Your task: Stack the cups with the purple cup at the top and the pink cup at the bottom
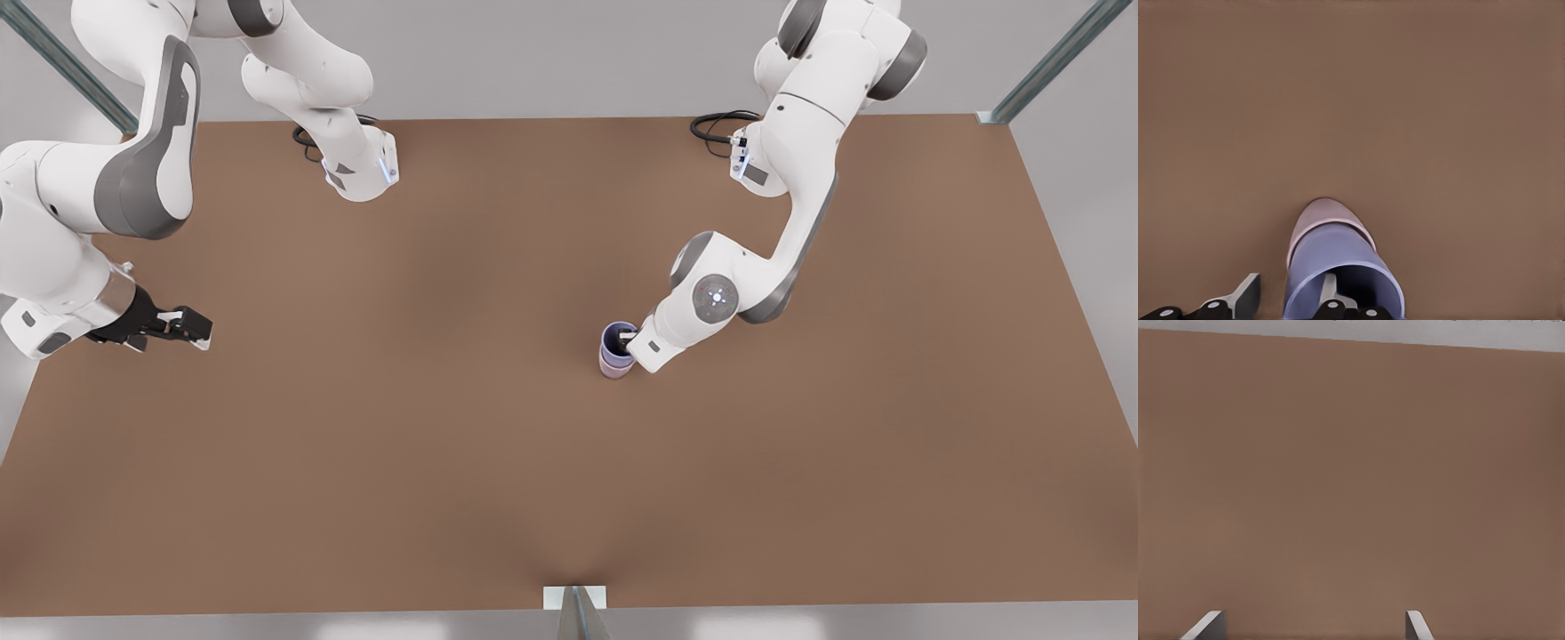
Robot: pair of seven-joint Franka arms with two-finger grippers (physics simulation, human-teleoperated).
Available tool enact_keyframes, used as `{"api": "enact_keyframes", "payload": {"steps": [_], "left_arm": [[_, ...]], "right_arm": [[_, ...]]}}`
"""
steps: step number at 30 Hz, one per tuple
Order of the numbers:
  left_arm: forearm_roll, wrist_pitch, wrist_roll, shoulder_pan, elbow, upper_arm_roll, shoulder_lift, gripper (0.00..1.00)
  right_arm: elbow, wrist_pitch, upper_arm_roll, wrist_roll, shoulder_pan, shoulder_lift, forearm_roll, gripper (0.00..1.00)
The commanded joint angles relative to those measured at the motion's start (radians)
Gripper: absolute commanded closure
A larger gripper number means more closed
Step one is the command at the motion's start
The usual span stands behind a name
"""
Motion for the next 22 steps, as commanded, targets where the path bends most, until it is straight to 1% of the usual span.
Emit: {"api": "enact_keyframes", "payload": {"steps": [1,2,5,6,7,8,10,11,13,14,15,16,18,22], "left_arm": [[0.014,-0.009,-0.05,0.0,0.005,0.0,-0.005,0.0],[0.014,-0.011,-0.053,0.0,0.005,0.0,-0.013,0.0],[0.019,-0.268,-0.046,0.003,0.154,0.021,-0.039,0.0],[0.02,-0.386,-0.035,0.003,0.226,0.058,-0.05,0.0],[0.032,-0.468,0.06,0.003,0.278,0.112,-0.05,0.0],[0.034,-0.508,0.192,0.003,0.308,0.191,-0.05,0.0],[0.133,-0.544,0.376,0.001,0.331,0.326,-0.096,0.0],[0.18,-0.558,0.414,0.003,0.331,0.351,-0.134,0.0],[0.192,-0.586,0.439,0.014,0.329,0.382,-0.194,0.0],[0.189,-0.587,0.447,0.044,0.331,0.356,-0.209,0.0],[0.19,-0.583,0.444,0.165,0.331,0.23,-0.223,0.0],[0.19,-0.577,0.444,0.225,0.331,0.187,-0.237,0.0],[0.221,-0.577,0.447,0.232,0.329,0.185,-0.266,0.0],[0.223,-0.584,0.447,0.232,0.323,0.17,-0.28,0.0]], "right_arm": [[0.006,0.009,0.0,-0.034,0.0,0.001,0.001,0.0],[0.006,0.009,0.0,-0.034,0.0,0.001,0.001,0.0],[0.006,0.009,0.0,-0.034,0.0,0.001,0.001,0.0],[0.006,0.009,0.0,-0.034,0.0,0.001,0.001,0.0],[0.006,0.009,0.0,-0.034,0.0,0.001,0.001,0.0],[0.006,0.009,0.0,-0.034,0.0,0.001,0.001,0.0],[0.006,0.009,0.0,-0.034,0.0,0.001,0.001,0.0],[0.006,0.009,0.0,-0.034,0.0,0.001,0.001,0.0],[0.006,0.009,0.0,-0.034,0.0,0.001,0.001,0.0],[0.006,0.009,0.0,-0.034,0.0,0.001,0.001,0.0],[0.006,0.009,0.0,-0.034,0.0,0.001,0.001,0.0],[0.006,0.009,0.0,-0.034,0.0,0.001,0.001,0.0],[0.006,0.009,0.0,-0.034,0.0,0.001,0.001,0.0],[0.006,0.009,0.0,-0.034,0.0,0.001,0.001,0.0]]}}
